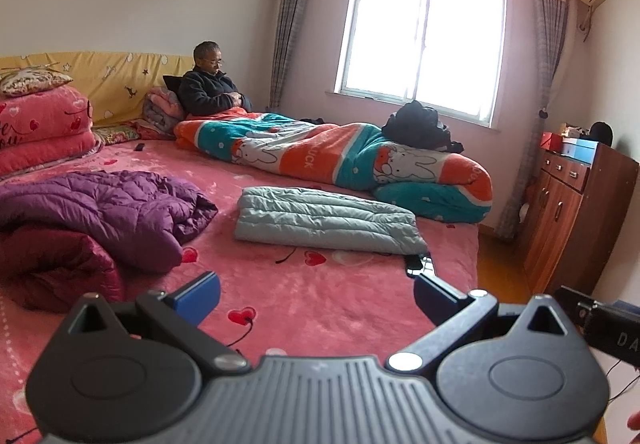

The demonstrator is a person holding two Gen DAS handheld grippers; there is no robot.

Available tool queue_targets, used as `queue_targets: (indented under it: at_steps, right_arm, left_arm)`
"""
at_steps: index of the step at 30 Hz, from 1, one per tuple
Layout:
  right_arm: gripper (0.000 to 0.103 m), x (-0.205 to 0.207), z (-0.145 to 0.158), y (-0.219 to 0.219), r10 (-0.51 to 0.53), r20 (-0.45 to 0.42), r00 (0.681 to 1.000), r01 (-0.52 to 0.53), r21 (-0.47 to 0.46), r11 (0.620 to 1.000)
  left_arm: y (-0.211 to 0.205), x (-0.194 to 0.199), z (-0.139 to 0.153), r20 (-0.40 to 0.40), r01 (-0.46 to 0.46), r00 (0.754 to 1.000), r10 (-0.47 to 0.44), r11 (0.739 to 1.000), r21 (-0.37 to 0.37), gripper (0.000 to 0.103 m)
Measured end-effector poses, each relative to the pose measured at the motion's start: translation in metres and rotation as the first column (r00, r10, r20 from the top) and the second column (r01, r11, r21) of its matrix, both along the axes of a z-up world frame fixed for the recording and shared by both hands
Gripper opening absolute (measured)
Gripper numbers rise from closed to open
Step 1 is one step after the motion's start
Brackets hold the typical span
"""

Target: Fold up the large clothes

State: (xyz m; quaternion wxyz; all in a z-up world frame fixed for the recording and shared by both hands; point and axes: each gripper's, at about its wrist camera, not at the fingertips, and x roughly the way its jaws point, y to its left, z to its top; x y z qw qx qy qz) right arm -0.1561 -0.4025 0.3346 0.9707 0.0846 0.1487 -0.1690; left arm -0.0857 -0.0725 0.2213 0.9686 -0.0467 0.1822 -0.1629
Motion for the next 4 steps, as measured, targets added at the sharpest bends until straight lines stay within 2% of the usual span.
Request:
queue_targets:
  at_steps: [4]
  right_arm:
    - [0.103, 0.0081, -0.0046, -0.0032, 0.003, -0.016, 1.000, -0.003, 0.005, 1.000]
  left_arm:
    - [0.0014, 0.0055, -0.0099, -0.021, 0.019, 1.000, -0.019, 1.000, -0.009, 0.102]
